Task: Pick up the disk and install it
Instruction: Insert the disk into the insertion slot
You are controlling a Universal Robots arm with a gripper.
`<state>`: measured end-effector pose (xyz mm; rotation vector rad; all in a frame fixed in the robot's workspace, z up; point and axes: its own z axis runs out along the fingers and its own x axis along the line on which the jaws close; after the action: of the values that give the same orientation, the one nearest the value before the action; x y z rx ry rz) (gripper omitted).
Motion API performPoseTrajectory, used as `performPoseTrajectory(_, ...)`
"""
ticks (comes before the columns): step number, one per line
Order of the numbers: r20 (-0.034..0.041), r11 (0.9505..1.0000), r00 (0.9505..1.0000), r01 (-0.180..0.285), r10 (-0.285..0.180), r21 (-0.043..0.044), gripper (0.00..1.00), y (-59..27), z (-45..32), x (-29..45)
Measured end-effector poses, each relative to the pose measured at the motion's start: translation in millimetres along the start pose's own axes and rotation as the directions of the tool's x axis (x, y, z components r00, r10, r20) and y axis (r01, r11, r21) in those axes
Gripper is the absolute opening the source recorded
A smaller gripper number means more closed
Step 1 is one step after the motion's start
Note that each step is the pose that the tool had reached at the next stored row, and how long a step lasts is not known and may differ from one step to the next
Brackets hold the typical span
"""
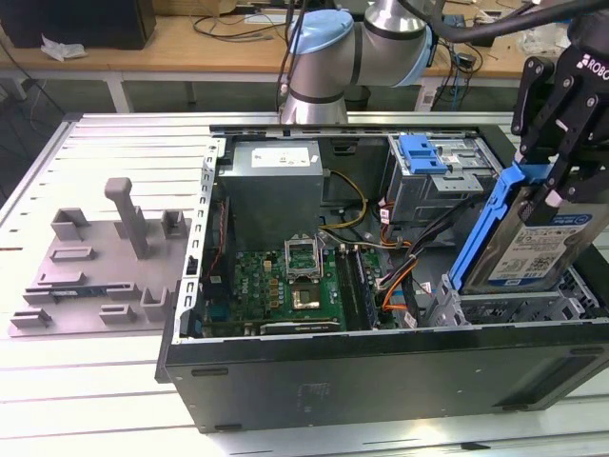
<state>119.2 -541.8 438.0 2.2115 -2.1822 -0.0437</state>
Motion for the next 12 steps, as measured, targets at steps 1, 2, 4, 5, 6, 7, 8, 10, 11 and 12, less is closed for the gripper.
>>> performPoseTrajectory(1,0.0000,1.0000,1.0000,0.000,0.000,0.0000,0.36,0.0,1.0,0.0)
performPoseTrajectory(2,0.0000,1.0000,1.0000,0.000,0.000,0.0000,0.36,-0.1,1.9,0.1)
performPoseTrajectory(4,0.0001,1.0000,1.0000,-0.001,0.001,0.0000,0.36,-0.2,4.8,0.2)
performPoseTrajectory(5,0.0001,1.0000,1.0000,-0.001,0.001,0.0000,0.36,-0.2,5.8,0.2)
performPoseTrajectory(6,0.0001,1.0000,1.0000,-0.001,0.001,0.0000,0.36,-0.3,6.7,0.3)
performPoseTrajectory(7,0.0001,1.0000,1.0000,-0.002,0.002,0.0000,0.36,-0.3,7.8,0.3)
performPoseTrajectory(8,0.0002,1.0000,1.0000,-0.002,0.002,0.0000,0.36,-0.4,8.9,0.3)
performPoseTrajectory(10,0.0002,1.0000,1.0000,-0.002,0.002,0.0000,0.36,-0.5,11.0,0.5)
performPoseTrajectory(11,0.0002,1.0000,1.0000,-0.002,0.002,0.0000,0.36,-0.5,11.9,0.6)
performPoseTrajectory(12,0.0002,1.0000,1.0000,-0.002,0.002,0.0000,0.36,-0.5,12.7,0.7)
